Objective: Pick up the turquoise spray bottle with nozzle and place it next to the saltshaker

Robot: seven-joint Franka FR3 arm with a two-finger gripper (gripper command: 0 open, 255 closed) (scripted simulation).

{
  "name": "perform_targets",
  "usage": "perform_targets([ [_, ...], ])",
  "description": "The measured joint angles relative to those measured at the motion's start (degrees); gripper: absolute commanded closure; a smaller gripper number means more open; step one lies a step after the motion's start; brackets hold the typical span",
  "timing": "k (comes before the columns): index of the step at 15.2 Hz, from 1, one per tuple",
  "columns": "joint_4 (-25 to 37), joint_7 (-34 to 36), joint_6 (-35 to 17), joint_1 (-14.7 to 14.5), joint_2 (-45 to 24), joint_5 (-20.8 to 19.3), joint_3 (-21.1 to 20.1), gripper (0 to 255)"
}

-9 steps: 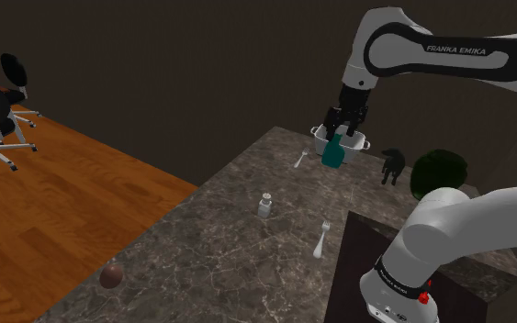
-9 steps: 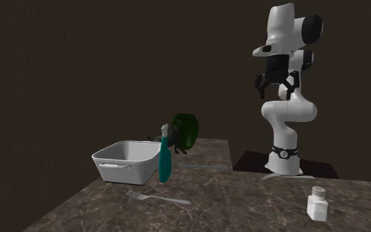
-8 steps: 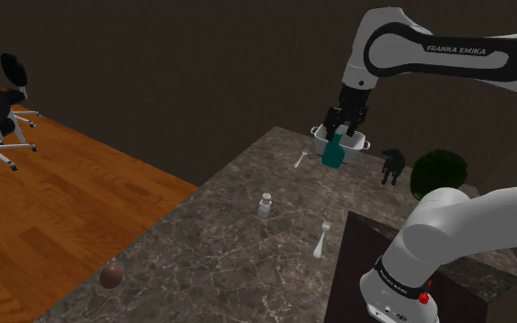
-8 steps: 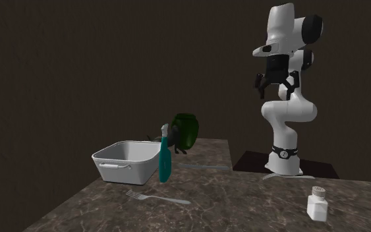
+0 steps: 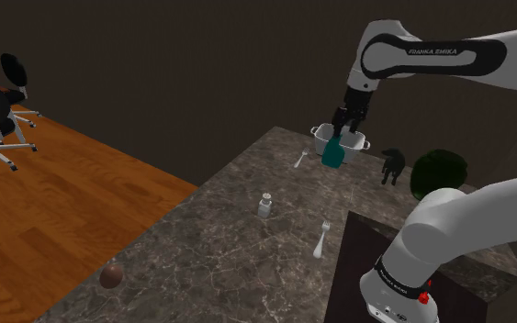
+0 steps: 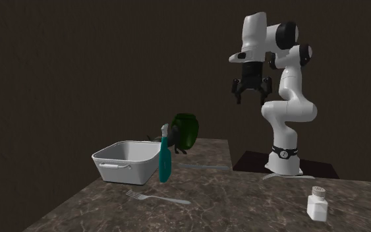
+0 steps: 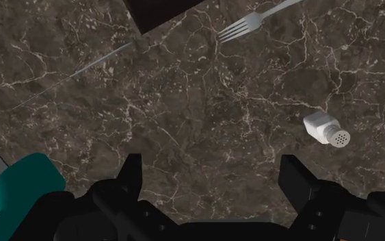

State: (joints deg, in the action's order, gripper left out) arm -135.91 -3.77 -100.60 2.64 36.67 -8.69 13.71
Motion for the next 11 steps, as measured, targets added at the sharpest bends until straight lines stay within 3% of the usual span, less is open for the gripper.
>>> perform_targets([
  [5, 3.8, -9.7, -3.3, 0.2, -6.4, -1.9, 6.6, 0],
  [11, 11.2, -22.3, -7.9, -0.5, -17.9, -0.6, 14.8, 0],
])
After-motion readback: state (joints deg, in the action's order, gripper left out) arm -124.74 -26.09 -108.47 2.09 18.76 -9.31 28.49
